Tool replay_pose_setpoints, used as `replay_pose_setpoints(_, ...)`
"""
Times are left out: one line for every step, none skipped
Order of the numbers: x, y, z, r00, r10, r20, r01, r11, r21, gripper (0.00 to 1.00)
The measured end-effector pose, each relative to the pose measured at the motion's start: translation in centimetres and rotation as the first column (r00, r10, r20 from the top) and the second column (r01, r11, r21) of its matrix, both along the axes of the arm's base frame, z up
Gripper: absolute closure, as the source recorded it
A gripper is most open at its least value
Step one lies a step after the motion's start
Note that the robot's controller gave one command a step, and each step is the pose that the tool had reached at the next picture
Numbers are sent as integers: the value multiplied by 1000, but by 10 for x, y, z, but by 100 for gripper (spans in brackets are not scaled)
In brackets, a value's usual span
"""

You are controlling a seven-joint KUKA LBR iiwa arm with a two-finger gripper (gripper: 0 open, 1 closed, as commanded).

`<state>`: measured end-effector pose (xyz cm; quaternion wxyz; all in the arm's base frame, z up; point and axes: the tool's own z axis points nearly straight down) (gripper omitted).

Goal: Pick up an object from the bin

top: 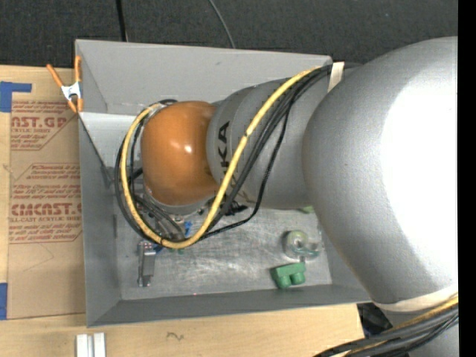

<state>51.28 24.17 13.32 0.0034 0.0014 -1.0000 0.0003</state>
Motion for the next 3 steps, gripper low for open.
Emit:
replay_pose_setpoints(27, -75, -66, 997, -72, 11, 72, 997, 2, 0)
replay_pose_setpoints(28, -70, -61, 998, -65, 14, 65, 998, 5, 100)
replay_pose_setpoints(34, -74, 97, 997, 79, 17, -80, 997, 3, 100)
